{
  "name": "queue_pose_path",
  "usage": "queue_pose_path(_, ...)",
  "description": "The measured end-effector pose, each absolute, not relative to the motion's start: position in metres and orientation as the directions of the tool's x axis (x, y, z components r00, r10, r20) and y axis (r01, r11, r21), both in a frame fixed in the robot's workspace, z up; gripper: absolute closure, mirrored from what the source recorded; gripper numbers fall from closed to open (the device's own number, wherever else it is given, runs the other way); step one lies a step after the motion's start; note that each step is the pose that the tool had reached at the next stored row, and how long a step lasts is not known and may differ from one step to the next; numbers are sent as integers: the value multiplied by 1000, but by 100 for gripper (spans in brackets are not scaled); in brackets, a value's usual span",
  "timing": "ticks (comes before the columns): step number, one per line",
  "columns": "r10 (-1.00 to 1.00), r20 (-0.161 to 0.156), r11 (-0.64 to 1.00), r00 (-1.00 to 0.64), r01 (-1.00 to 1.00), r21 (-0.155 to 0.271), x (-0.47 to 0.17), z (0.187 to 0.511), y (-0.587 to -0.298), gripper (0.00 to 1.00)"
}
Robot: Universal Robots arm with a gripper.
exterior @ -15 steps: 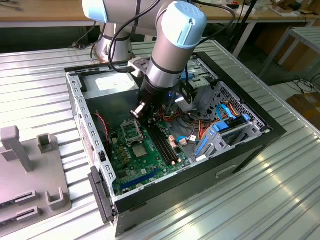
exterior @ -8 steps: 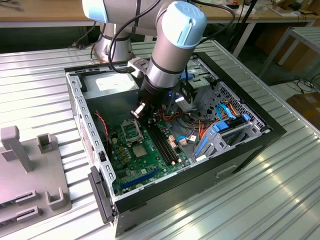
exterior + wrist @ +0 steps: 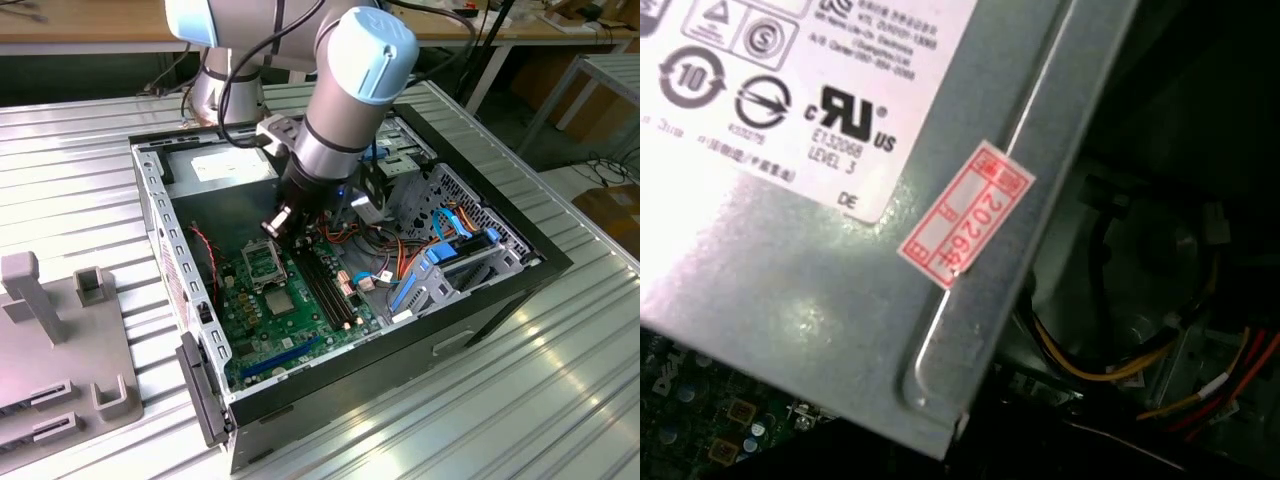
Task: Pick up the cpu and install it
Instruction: 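Close the cpu cover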
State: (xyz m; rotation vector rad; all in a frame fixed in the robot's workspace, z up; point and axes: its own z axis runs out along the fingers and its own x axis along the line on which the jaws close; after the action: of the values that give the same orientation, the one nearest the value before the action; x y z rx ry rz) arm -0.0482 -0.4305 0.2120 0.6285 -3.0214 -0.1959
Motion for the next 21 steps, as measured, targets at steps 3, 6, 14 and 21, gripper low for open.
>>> queue_pose_path(3, -400, 21, 909, -916, -394, 137, -48, 211, -431, 89)
queue_pose_path(6, -400, 21, 909, -916, -394, 138, -48, 211, -431, 89)
queue_pose_path(14, -400, 19, 908, -916, -394, 143, -46, 211, -431, 89)
queue_pose_path(21, -400, 19, 908, -916, -394, 142, -45, 210, -431, 89)
